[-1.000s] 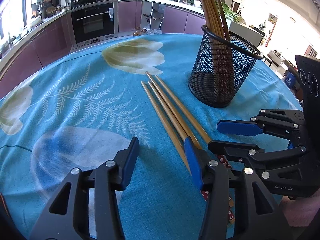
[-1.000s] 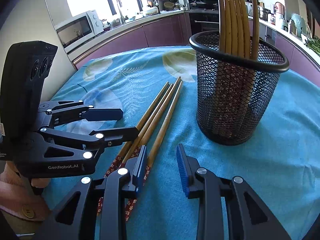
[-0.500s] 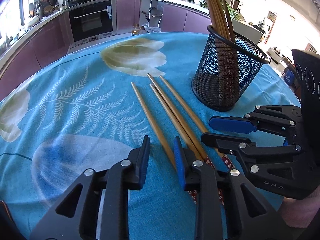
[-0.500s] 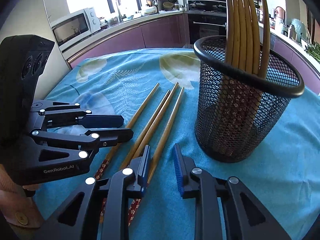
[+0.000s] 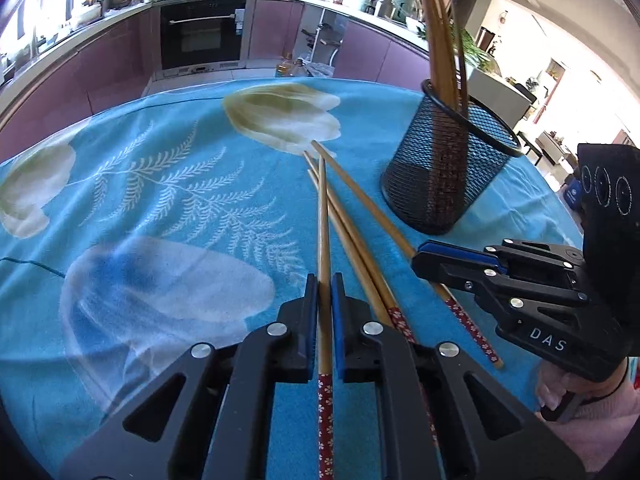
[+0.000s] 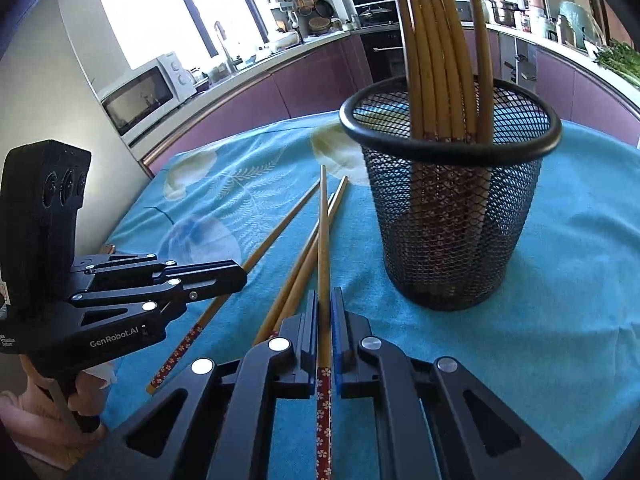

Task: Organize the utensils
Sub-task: 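Close the left tool on a chopstick while the right tool grasps another, then lift both held chopsticks upright toward the mesh cup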

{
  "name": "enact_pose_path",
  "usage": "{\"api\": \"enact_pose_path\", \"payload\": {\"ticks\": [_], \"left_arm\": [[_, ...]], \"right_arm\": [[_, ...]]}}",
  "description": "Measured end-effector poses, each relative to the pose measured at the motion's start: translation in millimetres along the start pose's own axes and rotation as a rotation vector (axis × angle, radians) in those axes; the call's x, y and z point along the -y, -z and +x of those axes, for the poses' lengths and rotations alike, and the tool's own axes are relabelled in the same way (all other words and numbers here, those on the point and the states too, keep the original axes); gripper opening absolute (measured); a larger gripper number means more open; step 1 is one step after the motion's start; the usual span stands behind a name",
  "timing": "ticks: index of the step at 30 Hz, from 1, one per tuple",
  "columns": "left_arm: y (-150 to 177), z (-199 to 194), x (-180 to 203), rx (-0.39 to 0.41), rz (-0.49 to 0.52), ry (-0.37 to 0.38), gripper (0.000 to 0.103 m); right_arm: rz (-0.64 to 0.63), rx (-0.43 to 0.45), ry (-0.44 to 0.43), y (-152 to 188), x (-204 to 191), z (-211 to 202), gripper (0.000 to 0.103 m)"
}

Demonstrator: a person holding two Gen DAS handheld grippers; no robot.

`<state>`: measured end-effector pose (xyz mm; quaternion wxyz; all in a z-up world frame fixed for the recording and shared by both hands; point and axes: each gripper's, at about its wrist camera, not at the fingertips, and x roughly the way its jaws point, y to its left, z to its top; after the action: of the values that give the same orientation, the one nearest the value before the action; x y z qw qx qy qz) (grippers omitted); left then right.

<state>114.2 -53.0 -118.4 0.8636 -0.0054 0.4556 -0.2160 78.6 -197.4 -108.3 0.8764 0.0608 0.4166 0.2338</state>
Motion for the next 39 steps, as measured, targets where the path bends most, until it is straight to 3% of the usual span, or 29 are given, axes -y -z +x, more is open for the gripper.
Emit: {"api": "enact_pose_path", "payload": {"ticks": [15, 22, 27, 39], "left_arm": [[-0.5, 18.4, 13.8, -0.067, 0.108, 0.010, 0.013], [-11.9, 26.3, 10.4, -0.065, 0.079, 0.000, 0.008], [-13.7, 15.9, 11.3, -0.038, 0.068, 0.016, 0.007], [-33.8, -52.8, 15.3, 0.129, 0.084, 0.128, 0.007]], "right_arm": [[-0.105, -0.072, 0.043, -1.0, -11.4, 16.8, 0.008], [-0.118, -0.050, 0.042, -6.4, -9.8, 13.6, 0.006], [-0.110, 0.011, 0.022, -9.9, -8.0, -9.1, 0.006], [-0.123, 0.165, 0.013, -25.0, -10.7, -64.3, 0.006]]}}
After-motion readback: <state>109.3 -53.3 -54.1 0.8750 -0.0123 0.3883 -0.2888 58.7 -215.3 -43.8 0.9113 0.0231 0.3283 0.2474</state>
